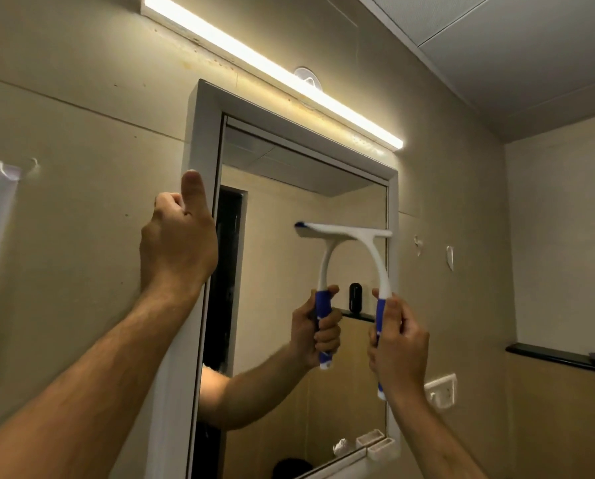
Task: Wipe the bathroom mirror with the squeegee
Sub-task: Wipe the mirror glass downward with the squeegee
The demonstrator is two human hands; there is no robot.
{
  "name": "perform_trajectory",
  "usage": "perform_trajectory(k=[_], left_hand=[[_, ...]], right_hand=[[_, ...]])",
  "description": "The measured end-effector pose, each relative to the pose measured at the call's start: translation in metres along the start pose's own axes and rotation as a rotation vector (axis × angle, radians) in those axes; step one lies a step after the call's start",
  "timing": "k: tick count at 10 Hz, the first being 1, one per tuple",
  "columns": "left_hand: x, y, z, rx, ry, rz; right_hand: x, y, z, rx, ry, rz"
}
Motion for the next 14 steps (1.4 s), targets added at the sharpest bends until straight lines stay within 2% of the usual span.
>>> perform_trajectory(k=[1, 2, 3, 4, 6, 7, 8, 9, 10, 11, 12, 13, 14], left_hand=[[0.062, 0.082, -0.106, 0.31, -1.067, -0.87], [0.167, 0.125, -0.141, 0.52, -1.333, -1.119], [0.181, 0.136, -0.139, 0.637, -1.429, -1.167], [0.175, 0.133, -0.135, 0.55, -1.457, -1.224], [0.18, 0.142, -0.137, 0.559, -1.494, -1.197], [0.181, 0.144, -0.137, 0.569, -1.458, -1.197], [0.182, 0.146, -0.129, 0.53, -1.487, -1.271], [0.198, 0.153, -0.155, 0.533, -1.434, -1.323], [0.152, 0.134, -0.112, 0.426, -1.414, -1.188], [0.004, 0.071, 0.041, 0.191, -0.584, -0.176], [0.048, 0.11, 0.011, 0.337, -0.863, -0.421], [0.182, 0.153, -0.095, 0.44, -1.5, -1.182], [0.185, 0.171, -0.088, 0.503, -1.4, -1.193]], right_hand=[[-0.004, 0.0, 0.004, -0.006, 0.04, -0.001], [0.001, -0.029, 0.021, -0.028, 0.049, -0.004], [0.003, -0.04, 0.03, 0.023, -0.024, 0.033], [-0.006, -0.016, 0.021, 0.064, -0.044, 0.063], [-0.038, 0.065, -0.038, 0.203, 0.055, 0.042], [-0.046, 0.071, -0.037, 0.252, 0.052, 0.074], [-0.041, 0.051, -0.022, 0.201, 0.063, 0.087], [-0.033, 0.034, -0.01, 0.201, 0.013, 0.116], [-0.037, 0.038, -0.009, 0.252, -0.065, 0.138], [-0.049, 0.064, -0.024, 0.326, -0.087, 0.141], [-0.063, 0.09, -0.039, 0.374, -0.061, 0.153], [-0.067, 0.092, -0.037, 0.363, -0.038, 0.136], [-0.061, 0.073, -0.023, 0.298, -0.011, 0.131]])
Point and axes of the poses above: each hand's wrist, its own y-axis away from the middle knuckle, its own x-axis out of the palm, z = x × y, the point moved 1 cm from there along -y, towards the middle knuckle, and after that the axes turned 1 degree about -y, right-handed, at the moved point
